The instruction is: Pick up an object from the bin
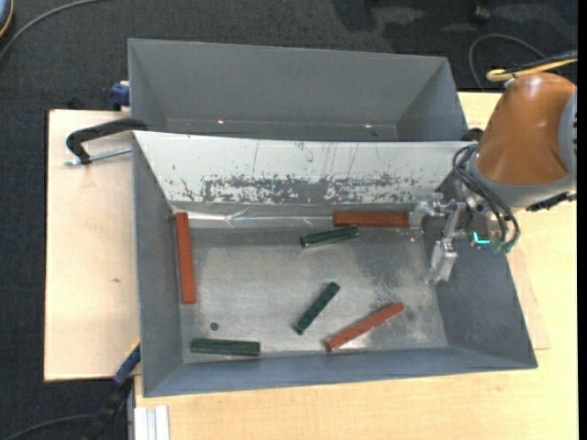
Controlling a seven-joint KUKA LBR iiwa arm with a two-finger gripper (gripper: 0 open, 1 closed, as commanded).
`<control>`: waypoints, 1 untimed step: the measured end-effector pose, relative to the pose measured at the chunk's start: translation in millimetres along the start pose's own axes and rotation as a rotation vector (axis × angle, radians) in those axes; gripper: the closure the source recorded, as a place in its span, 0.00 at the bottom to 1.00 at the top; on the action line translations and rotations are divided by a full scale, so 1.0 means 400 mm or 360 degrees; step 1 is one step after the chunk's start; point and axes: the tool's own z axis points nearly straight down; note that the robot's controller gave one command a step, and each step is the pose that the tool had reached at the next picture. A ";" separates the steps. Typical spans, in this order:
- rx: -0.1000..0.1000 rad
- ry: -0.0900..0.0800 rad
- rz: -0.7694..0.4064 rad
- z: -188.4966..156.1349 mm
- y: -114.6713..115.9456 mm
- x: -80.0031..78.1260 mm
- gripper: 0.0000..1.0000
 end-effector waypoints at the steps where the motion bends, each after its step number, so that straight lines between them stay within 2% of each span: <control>1: -0.0003 0.0003 0.0233 0.154 0.061 0.193 0.00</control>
Offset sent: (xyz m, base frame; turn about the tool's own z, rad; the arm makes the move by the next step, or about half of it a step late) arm -0.0747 0.0230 -0.0589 0.1456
